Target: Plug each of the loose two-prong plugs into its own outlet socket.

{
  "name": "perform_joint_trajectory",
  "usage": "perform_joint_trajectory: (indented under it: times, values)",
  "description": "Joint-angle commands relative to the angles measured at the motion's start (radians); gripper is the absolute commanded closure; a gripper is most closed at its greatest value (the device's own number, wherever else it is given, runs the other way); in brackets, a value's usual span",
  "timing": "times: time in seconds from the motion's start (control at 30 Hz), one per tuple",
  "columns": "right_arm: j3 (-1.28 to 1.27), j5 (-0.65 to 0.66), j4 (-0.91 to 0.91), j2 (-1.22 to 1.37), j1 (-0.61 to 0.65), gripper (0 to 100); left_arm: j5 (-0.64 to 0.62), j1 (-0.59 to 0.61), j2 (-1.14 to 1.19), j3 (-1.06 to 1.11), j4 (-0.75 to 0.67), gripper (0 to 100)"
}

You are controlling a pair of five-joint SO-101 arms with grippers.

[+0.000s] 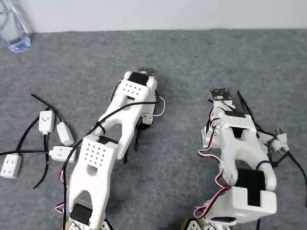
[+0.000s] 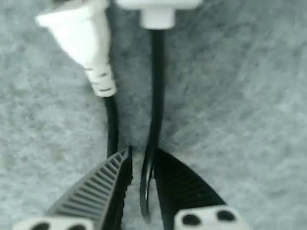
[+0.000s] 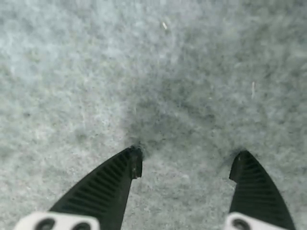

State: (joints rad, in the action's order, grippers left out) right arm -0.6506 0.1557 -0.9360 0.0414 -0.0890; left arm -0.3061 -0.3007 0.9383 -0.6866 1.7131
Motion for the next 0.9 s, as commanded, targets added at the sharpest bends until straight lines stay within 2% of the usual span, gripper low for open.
perform_joint_trajectory:
  times: [0.0, 0.13, 0.33, 0.5, 0.57, 0.7, 0.87]
  values:
    - [0.006, 0.002, 0.033, -0.036, 0.022, 70.3, 0.150, 0.002, -0.011, 0.076, 0.043, 99]
    - [0.006, 0.002, 0.035, -0.036, 0.022, 70.3, 0.215, 0.003, -0.012, 0.133, 0.043, 99]
    - [0.006, 0.002, 0.035, -0.036, 0.022, 70.3, 0.422, 0.003, -0.115, 0.302, 0.043, 99]
    - [0.006, 0.002, 0.035, -0.036, 0.022, 70.3, 0.657, 0.003, -0.370, 0.541, 0.038, 99]
    - [0.006, 0.002, 0.035, -0.036, 0.022, 70.3, 0.706, 0.005, -0.503, 0.611, 0.021, 99]
    - [0.006, 0.002, 0.035, -0.036, 0.022, 70.3, 0.717, 0.005, -0.746, 0.716, -0.006, 99]
    - [0.006, 0.002, 0.035, -0.036, 0.022, 70.3, 0.919, 0.028, -0.961, 0.915, -0.005, 99]
